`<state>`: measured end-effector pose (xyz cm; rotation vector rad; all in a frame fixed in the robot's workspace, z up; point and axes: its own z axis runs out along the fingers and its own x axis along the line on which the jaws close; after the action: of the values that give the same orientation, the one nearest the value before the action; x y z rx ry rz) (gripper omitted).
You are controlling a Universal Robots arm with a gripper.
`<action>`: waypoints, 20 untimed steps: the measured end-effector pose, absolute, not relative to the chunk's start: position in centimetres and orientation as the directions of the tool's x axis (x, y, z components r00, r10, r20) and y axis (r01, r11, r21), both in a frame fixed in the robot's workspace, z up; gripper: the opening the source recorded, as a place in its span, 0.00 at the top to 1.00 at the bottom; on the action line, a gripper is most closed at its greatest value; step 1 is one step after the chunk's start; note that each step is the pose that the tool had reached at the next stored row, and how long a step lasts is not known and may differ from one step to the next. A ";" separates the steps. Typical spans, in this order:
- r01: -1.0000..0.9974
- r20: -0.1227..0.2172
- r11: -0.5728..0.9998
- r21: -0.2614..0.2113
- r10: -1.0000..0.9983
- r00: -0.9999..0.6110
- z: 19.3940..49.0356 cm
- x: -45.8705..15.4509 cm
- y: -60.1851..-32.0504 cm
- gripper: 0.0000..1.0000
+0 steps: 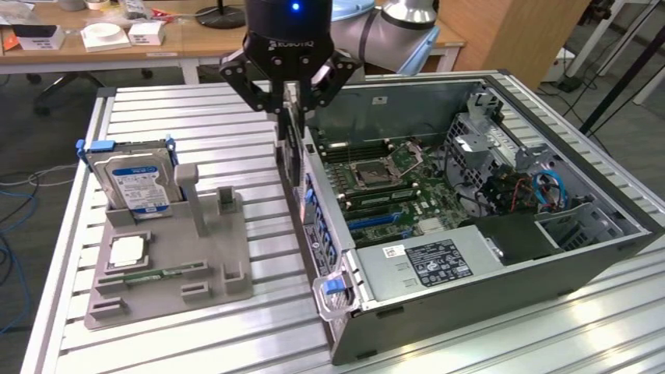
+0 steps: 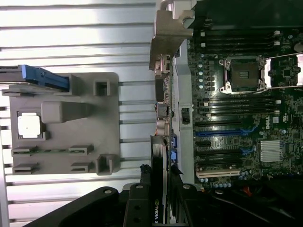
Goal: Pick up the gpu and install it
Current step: 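Pick up the gpu and move the gpu toward the slot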
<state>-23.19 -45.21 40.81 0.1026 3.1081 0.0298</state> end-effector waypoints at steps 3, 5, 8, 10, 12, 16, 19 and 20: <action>0.066 -0.031 0.998 0.020 0.066 -0.997 40.8 -23.1 -45.2 0.74; 0.066 -0.031 0.998 0.020 0.066 -0.997 40.8 -23.0 -45.2 0.74; 0.066 -0.031 0.998 0.020 0.066 -0.997 40.8 -22.8 -45.2 0.74; 0.066 -0.031 0.998 0.020 0.066 -0.997 40.8 -22.8 -45.2 0.74; 0.066 -0.031 0.998 0.020 0.066 -0.997 40.8 -22.7 -45.2 0.74; 0.066 -0.031 0.998 0.020 0.066 -0.997 40.8 -22.5 -45.2 0.74; 0.066 -0.031 0.998 0.020 0.066 -0.997 40.8 -22.4 -45.2 0.74; 0.066 -0.031 0.998 0.020 0.066 -0.997 40.8 -22.4 -45.2 0.74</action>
<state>-22.39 -45.21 40.81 0.1027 3.1082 0.0298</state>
